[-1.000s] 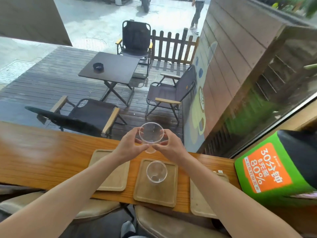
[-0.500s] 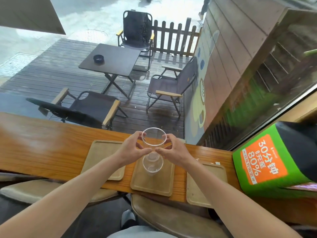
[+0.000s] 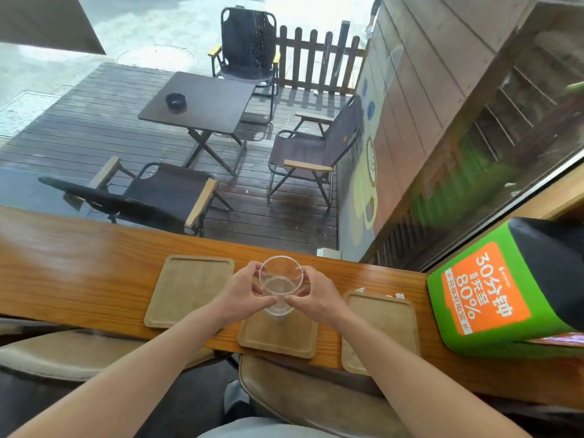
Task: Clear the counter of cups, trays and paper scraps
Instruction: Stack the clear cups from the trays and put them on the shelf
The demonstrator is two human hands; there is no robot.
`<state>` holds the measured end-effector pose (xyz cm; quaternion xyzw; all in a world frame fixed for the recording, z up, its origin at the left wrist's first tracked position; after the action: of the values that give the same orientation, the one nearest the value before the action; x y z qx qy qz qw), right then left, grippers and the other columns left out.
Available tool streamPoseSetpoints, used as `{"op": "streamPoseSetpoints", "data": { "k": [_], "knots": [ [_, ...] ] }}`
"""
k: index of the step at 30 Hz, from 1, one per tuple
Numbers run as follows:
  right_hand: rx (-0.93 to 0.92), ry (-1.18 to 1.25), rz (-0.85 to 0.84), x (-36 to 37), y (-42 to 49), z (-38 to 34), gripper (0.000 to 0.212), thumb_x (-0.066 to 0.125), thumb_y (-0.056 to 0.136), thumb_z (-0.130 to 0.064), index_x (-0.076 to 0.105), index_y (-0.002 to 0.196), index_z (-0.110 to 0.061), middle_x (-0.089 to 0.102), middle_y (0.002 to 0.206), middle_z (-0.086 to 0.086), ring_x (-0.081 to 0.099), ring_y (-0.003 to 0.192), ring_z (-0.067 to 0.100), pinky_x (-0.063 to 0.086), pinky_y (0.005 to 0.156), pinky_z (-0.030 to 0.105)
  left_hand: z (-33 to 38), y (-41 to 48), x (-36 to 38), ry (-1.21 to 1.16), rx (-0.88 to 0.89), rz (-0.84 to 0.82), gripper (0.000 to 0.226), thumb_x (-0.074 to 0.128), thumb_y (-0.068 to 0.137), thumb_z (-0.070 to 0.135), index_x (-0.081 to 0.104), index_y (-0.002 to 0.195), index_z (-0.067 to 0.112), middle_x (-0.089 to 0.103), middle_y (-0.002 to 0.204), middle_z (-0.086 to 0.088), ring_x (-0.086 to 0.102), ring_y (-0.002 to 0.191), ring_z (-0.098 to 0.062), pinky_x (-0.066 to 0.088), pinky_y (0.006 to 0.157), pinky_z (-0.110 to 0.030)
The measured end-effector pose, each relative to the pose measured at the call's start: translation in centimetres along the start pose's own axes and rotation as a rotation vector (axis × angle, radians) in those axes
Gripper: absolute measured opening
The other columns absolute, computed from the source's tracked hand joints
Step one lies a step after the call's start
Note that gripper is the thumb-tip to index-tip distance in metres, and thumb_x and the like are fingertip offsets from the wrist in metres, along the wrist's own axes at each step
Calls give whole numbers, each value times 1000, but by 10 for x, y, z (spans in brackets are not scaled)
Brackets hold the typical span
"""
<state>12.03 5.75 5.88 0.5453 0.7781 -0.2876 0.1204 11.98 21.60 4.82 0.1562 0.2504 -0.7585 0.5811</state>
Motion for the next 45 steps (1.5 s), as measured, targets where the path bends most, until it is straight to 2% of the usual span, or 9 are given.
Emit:
{"op": "streamPoseSetpoints", "data": {
  "k": [4,7,9,13,21,28,34,38,45],
  "knots": [
    [17,-75,7,6,0,12,53,83,77,-32,53,121,-28,54,110,-11,59,95,9,53,79,23,-11,-2,8,60,-23,0,56,83,69,44,49,112,39,56,108,18,63,85,-3,53,64,-15],
    [38,-124,8,10,1,20,59,81,78,-35,53,128,-26,54,118,-7,53,106,12,51,95,34,-18,-3,15,104,-38,3,56,81,70,45,47,114,38,54,110,15,59,91,-6,51,70,-18],
    [46,-125,-3,14,1,25,62,80,79,-36,52,133,-26,54,123,-6,50,112,12,48,99,35,-22,-3,19,113,-49,-3,57,81,71,43,47,117,36,54,112,13,57,94,-6,50,75,-20],
    [42,-103,-27,23,-1,31,61,80,80,-38,49,133,-33,50,119,-13,49,111,9,46,97,29,-30,-5,26,110,-75,-29,63,81,74,42,47,125,33,54,118,12,56,98,-5,49,81,-21],
    [76,-105,-56,33,0,43,55,77,82,-40,49,129,-35,51,124,-7,48,109,8,45,94,28,-39,-8,32,113,-111,-55,82,80,77,41,37,145,24,46,129,10,55,103,-7,47,90,-23],
    [117,-123,-86,43,1,50,53,75,84,-38,49,130,-31,51,128,-2,46,108,9,39,89,24,-46,-9,37,113,-133,-80,86,80,77,43,35,148,25,42,121,17,54,109,-9,45,95,-26],
    [141,-145,-97,49,1,54,51,73,86,-34,50,131,-29,52,127,0,49,109,12,42,94,27,-51,-11,40,108,-158,-78,81,80,77,41,38,145,26,45,119,17,54,110,-11,47,96,-28],
    [153,-137,-106,52,2,57,53,73,86,-33,49,133,-28,52,127,0,47,108,11,40,92,25,-53,-11,41,93,-165,-89,73,80,78,39,42,140,31,55,125,11,58,109,-13,51,95,-30],
    [178,-130,-94,54,5,61,53,74,85,-34,49,132,-28,54,125,0,50,110,13,43,93,27,-52,-10,43,83,-198,-110,73,79,80,32,41,142,27,55,130,7,58,112,-16,53,97,-38]
  ]
}}
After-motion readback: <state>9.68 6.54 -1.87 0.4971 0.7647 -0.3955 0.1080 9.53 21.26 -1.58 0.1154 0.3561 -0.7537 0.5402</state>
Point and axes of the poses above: each hand's wrist, its own y-axis towards the middle knuckle, its own x-axis out of the palm, z = x × y, the point moved 10 cm from there along y, towards the middle knuckle
